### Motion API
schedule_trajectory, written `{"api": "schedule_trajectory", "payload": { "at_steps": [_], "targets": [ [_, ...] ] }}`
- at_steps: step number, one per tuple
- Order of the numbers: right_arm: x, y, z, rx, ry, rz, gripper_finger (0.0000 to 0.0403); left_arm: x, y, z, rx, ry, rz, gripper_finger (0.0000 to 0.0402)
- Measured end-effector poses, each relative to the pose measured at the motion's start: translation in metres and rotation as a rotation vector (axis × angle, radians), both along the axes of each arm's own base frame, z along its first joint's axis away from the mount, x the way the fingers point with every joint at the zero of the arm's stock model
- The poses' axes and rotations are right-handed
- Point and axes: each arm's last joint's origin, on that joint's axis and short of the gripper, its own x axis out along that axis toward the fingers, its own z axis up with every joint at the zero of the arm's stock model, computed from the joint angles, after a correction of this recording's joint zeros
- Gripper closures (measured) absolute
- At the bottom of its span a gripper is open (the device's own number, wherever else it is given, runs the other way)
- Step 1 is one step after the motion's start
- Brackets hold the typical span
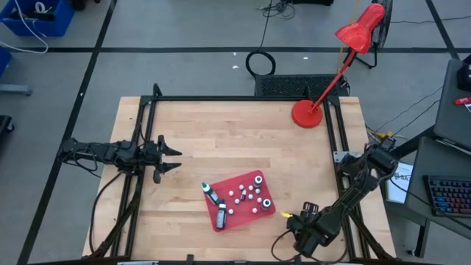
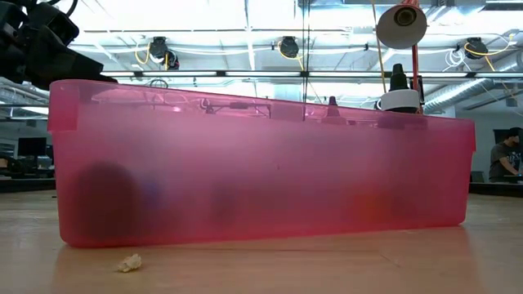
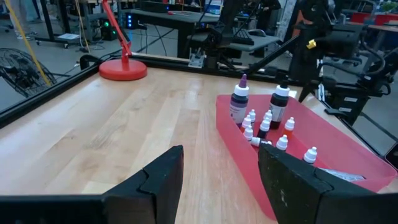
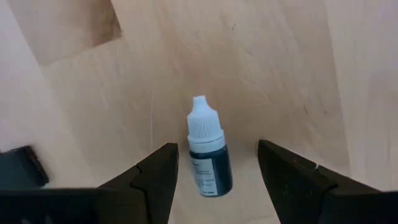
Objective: Pick & Place food coloring
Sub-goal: Put the small black food coloring bottle into the pink bin
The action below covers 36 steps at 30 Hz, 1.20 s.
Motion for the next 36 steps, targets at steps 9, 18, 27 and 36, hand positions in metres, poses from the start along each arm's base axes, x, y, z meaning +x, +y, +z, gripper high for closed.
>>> {"api": "schedule_trajectory", "payload": {
  "at_steps": [9, 18, 27, 36],
  "targets": [
    [-0.01, -0.012, -0.018, -0.025, 0.022, -0.003, 0.0205, 0.0, 0.0, 0.0, 0.0, 0.0, 0.0, 0.0192],
    [-0.015, -0.019, -0.023, -0.08, 0.05, 0.0, 0.0329, 0.0, 0.0, 0.005, 0.005, -0.046, -0.001, 0.0192],
    [-0.013, -0.021, -0.003, -0.092, -0.105, -0.003, 0.0353, 0.001, 0.0, 0.005, 0.007, -0.053, -0.001, 0.0192],
    [-0.002, -0.03, 0.057, -0.15, -0.573, 0.119, 0.0353, 0.001, -0.001, 0.017, -0.06, -0.171, -0.009, 0.0192]
  ]
}}
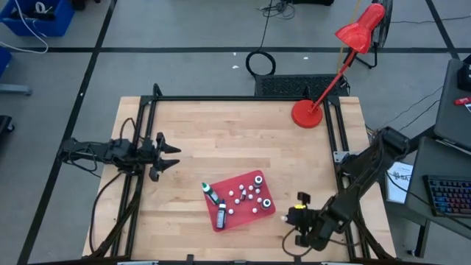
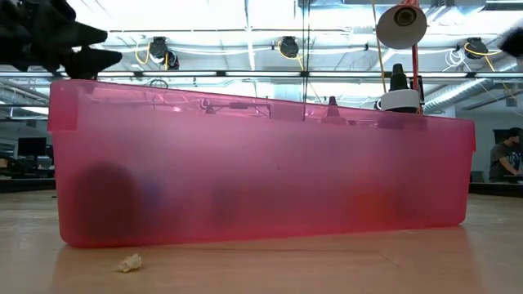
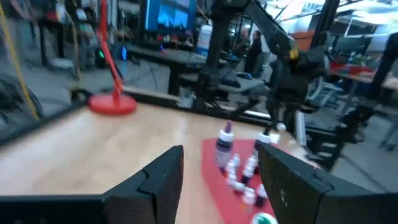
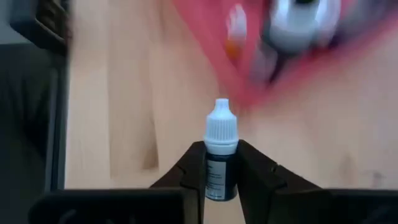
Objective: Pick & Place food coloring
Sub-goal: Put the small black food coloring bottle into the pink bin
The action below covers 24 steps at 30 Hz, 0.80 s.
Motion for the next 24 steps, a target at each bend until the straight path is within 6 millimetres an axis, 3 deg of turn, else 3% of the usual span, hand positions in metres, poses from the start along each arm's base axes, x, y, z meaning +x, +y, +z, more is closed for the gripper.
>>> {"api": "schedule_trajectory", "payload": {
  "at_steps": [4, 16, 20, 24],
  "targets": [
    [0.014, -0.003, 0.016, -0.055, -0.141, 0.08, 0.0353, 0.001, -0.001, -0.001, -0.112, 0.012, -0.017, 0.0192],
    [0.035, -0.016, 0.018, -0.166, -0.186, 0.16, 0.0354, 0.011, -0.002, 0.001, -0.258, 0.042, 0.002, 0.0192],
    [0.044, -0.021, 0.021, -0.176, -0.211, 0.171, 0.0354, 0.033, -0.01, 0.018, -0.18, 0.105, -0.039, 0.0192],
    [0.048, -0.024, 0.022, -0.192, -0.222, 0.193, 0.0354, 0.074, -0.027, 0.041, -0.017, 0.238, -0.084, 0.0192]
  ]
}}
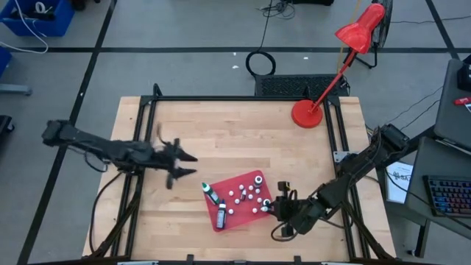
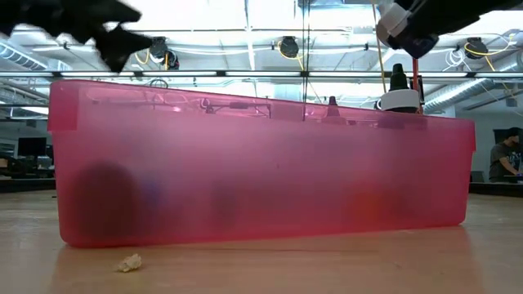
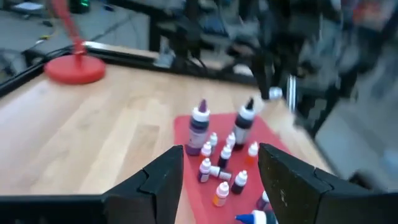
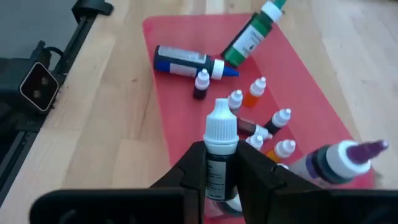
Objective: Pick & Place food coloring
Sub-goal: Put the small black food coloring bottle into the pink bin
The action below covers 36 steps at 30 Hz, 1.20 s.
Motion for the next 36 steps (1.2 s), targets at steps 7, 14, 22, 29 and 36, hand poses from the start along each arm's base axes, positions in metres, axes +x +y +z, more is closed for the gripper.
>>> {"api": "schedule_trajectory", "payload": {
  "at_steps": [7, 14, 22, 29, 36],
  "targets": [
    [0.004, -0.002, 0.002, -0.041, -0.023, 0.026, 0.0354, 0.093, -0.059, 0.025, 0.344, 0.157, -0.21, 0.0192],
    [0.004, -0.002, 0.003, -0.081, -0.036, 0.029, 0.0354, 0.17, -0.108, 0.042, 0.432, 0.251, -0.259, 0.0192],
    [0.005, -0.001, 0.005, -0.102, -0.059, 0.056, 0.0354, 0.224, -0.132, 0.024, 0.581, 0.286, -0.286, 0.0192],
    [0.006, -0.002, 0.006, -0.112, -0.063, 0.057, 0.0354, 0.241, -0.136, -0.001, 0.68, 0.274, -0.278, 0.0192],
    [0.008, -0.005, 0.006, -0.128, -0.071, 0.033, 0.0354, 0.248, -0.125, 0.0, 0.646, 0.269, -0.186, 0.0192]
  ]
}}
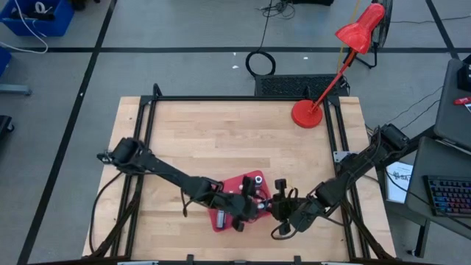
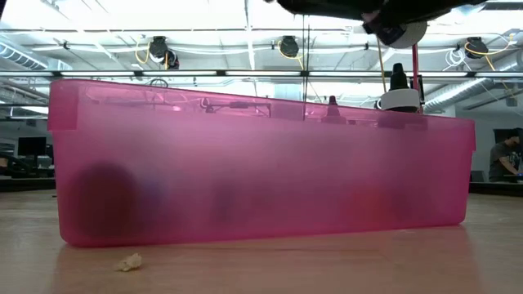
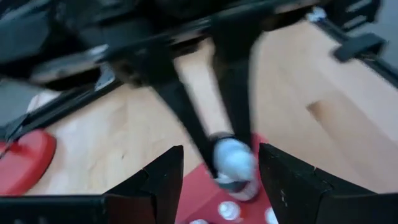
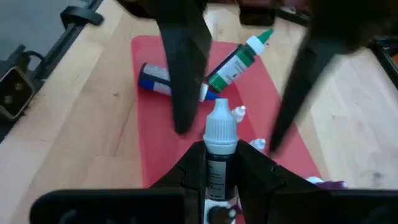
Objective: Pick & Place food coloring
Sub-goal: Put the small black food coloring bottle into the pink bin
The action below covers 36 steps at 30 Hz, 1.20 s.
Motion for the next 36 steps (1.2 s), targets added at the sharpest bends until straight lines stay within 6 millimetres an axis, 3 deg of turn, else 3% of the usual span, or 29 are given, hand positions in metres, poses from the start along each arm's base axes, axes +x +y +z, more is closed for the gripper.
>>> {"api": "schedule_trajectory", "payload": {
  "at_steps": [10, 24, 36],
  "targets": [
    [0.001, -0.003, -0.001, -0.009, 0.007, -0.013, 0.0356, 0.003, 0.012, -0.002, -0.066, 0.023, 0.068, 0.0192],
    [0.001, -0.002, 0.0, 0.0, 0.003, -0.007, 0.0356, -0.007, 0.0, 0.001, 0.083, 0.019, 0.111, 0.0193],
    [0.001, -0.002, 0.0, 0.001, 0.003, -0.006, 0.0356, -0.007, -0.003, 0.001, 0.081, 0.013, 0.098, 0.0193]
  ]
}}
